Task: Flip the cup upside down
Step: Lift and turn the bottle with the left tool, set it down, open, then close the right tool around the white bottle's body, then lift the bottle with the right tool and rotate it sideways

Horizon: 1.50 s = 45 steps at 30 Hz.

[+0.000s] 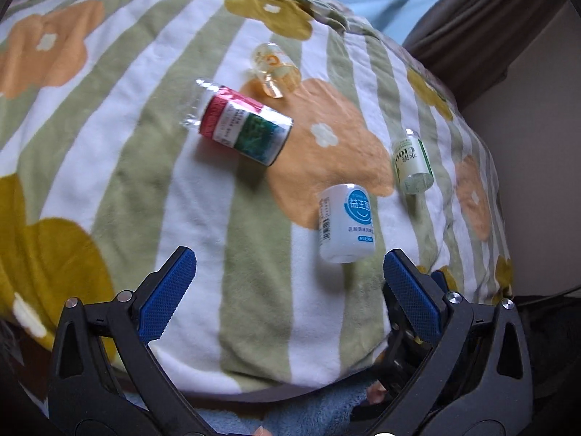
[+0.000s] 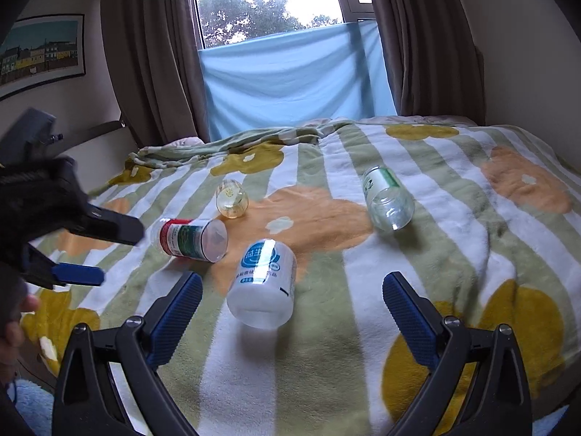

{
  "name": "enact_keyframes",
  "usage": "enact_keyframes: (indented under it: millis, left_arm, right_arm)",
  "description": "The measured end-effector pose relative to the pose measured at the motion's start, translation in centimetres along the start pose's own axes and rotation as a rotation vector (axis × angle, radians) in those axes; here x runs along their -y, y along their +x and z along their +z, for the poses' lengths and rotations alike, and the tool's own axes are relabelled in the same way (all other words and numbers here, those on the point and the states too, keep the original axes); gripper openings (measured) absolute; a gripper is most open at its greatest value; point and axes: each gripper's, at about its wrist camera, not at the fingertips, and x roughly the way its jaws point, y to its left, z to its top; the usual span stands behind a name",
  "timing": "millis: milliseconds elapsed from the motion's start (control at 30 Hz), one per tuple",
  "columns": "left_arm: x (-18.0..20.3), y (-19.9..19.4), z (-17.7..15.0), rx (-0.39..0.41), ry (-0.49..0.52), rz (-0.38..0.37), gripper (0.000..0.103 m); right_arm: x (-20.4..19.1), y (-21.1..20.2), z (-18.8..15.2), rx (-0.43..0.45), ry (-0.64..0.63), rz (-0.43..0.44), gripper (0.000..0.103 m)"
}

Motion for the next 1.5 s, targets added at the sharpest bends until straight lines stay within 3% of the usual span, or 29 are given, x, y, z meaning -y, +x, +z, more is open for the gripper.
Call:
enact_keyframes:
  millis: [167,433,633,700,867,967,1133,1233,1333,1500]
  left_arm:
    - [-2.9,-2.2,-0.9,0.047,-0.019,0.032,0.103]
    - [-4.6,-1.5,-0.2,0.042,-0.028,0.003,0.103]
    - [-4.5,-0.8,0.0,0.03,-0.016,0.006,0.103]
    - [-4.6,-0.7,0.1,0.026,-0.021,0.0,0.103]
    - [-5.1,-0.8,0.1,0.015,-0.036,-0.007,0.103]
    - [-5.1,-0.9,0.1,0.016,-0.035,-0.007,0.103]
    - [-5.0,-0.6,0.0,0.01,-0.043,-0.014,0.103]
    - [-4.8,-0.3,-0.1,0.008,-0.053,-0.014,0.103]
    - [-4.6,0.3,0.0,0.002,-0.066,-0.007,0.103]
    - [-4.5,1.3,0.3,-0.017,-0.07,0.009,0.103]
  right_arm:
    - [-1.8,4.7,0.4,-0.122,-0.086,-0.025,0.099]
    - [-3.0,12.2,3.3,-0.503,-0.203,0.038,0.098]
    - [-2.6,15.0,3.3,-0.693,-0.205,0.08,0.078]
    - [-2.5,15.7,3.3,-0.741,-0.217,0.096,0.065]
    - [-2.2,17.1,4.0,-0.847,-0.241,0.174,0.062]
    - [-3.1,16.7,5.2,-0.869,-0.429,0.258,0.062]
    - [-5.1,16.0,5.5,-0.877,-0.959,0.369,0.062]
    - [-5.8,15.7,4.9,-0.916,-1.194,0.457,0.062]
    - [-6.8,15.6,4.4,-0.943,-1.324,0.539,0.062]
    - [-7.5,16.6,3.6,-0.959,-1.379,0.581,0.065]
